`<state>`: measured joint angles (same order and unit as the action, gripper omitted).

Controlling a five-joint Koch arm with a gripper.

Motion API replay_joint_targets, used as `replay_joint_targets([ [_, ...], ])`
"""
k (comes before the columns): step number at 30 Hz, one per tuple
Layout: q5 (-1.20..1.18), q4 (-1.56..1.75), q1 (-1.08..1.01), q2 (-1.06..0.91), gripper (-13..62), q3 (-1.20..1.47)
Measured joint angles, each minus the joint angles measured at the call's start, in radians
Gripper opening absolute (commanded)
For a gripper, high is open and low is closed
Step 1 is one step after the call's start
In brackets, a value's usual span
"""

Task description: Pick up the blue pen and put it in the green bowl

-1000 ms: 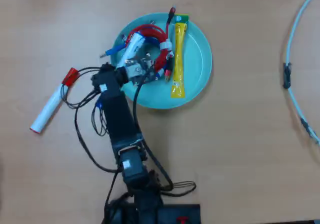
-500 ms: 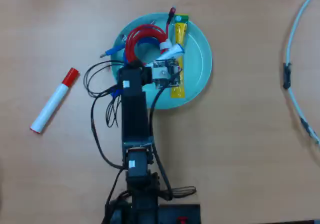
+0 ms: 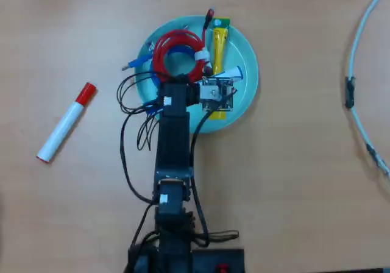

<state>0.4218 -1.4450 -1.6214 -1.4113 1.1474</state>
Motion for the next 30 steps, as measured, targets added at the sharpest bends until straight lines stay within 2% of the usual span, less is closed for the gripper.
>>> replay_joint_targets([
  [12,0.0,0.0,-0.044,0.147,-6.6,0.0],
  [22,-0.006,0.005,-0.06,0.348,-6.5,-0.003],
  [27,-0.003,0.008,-0.06,0.364,-5.5,-0.037],
  [30,0.035,0.008,-0.06,0.364,-2.5,-0.057],
])
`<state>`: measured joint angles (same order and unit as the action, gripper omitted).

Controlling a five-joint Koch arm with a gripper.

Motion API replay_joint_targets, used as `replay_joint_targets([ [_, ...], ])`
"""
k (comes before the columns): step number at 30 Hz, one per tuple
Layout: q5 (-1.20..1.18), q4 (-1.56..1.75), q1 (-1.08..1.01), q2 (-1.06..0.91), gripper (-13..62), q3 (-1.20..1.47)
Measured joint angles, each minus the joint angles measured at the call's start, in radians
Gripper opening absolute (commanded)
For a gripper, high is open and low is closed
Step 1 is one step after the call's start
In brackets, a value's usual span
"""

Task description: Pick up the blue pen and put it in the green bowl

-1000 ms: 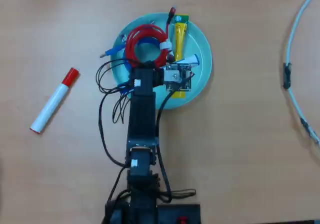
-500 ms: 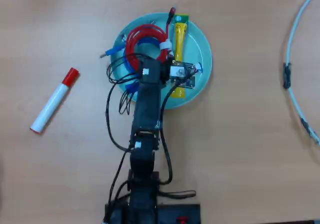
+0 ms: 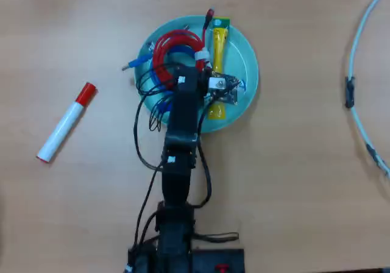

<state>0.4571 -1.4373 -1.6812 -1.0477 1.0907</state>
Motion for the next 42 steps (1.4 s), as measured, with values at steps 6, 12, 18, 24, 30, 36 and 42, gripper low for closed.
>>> replay_joint_targets([
  [6,0.054,-0.011,-0.003,0.002,7.0,0.0],
  [12,0.054,-0.058,-0.017,0.002,21.1,0.0],
  [18,0.055,-0.087,-0.029,0.002,35.5,0.0],
  [24,0.055,-0.1,-0.028,0.002,43.8,0.0],
  [30,0.052,-0.144,0.0,0.0,44.7,0.0],
  [36,0.052,-0.222,0.067,-0.109,44.2,-0.002],
  [42,-0.052,-0.342,0.08,-0.236,34.4,-0.002],
])
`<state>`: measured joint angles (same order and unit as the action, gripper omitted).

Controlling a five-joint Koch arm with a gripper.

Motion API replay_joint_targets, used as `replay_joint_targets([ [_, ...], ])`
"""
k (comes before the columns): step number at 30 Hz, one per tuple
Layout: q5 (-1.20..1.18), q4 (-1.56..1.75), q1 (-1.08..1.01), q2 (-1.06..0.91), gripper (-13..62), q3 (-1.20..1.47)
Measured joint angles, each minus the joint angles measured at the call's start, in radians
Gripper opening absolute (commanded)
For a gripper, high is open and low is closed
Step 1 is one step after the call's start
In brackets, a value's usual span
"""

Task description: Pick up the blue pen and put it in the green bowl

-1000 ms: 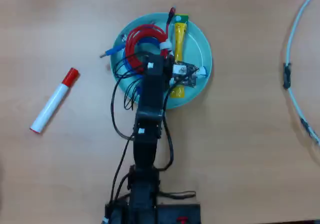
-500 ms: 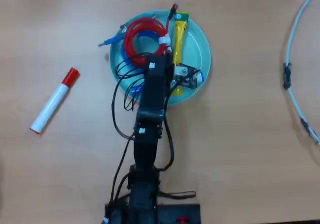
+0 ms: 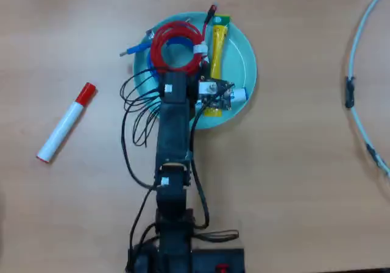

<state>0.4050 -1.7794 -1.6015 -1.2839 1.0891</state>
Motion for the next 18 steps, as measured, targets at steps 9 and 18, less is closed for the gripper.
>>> replay_joint_targets([
  [9,-0.397,-0.006,0.169,-0.029,-6.3,0.038],
  [18,-0.502,0.012,0.449,-0.037,-2.5,0.176],
])
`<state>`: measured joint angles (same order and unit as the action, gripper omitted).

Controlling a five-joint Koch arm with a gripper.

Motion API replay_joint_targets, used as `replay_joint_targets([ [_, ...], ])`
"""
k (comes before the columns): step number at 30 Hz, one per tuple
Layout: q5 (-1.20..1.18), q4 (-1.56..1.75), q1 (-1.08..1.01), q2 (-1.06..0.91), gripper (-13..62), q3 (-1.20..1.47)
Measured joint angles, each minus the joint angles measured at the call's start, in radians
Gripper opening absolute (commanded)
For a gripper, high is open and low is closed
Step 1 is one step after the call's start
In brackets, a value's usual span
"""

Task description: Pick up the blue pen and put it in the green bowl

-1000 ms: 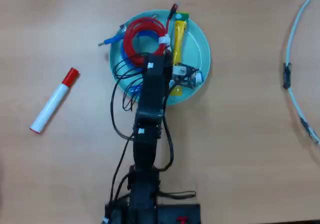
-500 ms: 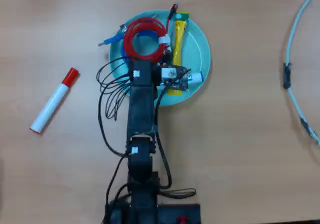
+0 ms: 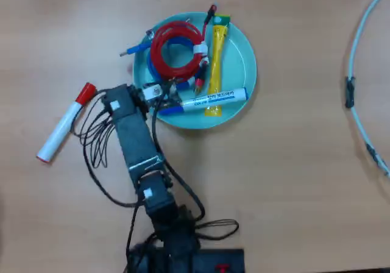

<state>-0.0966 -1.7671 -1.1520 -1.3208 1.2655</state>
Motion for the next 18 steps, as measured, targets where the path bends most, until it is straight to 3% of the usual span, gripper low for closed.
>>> replay_joint_targets([
  [10,-0.126,0.449,0.114,-0.104,-2.1,0.476],
  [18,-0.127,1.123,0.13,-0.436,-2.0,1.086],
])
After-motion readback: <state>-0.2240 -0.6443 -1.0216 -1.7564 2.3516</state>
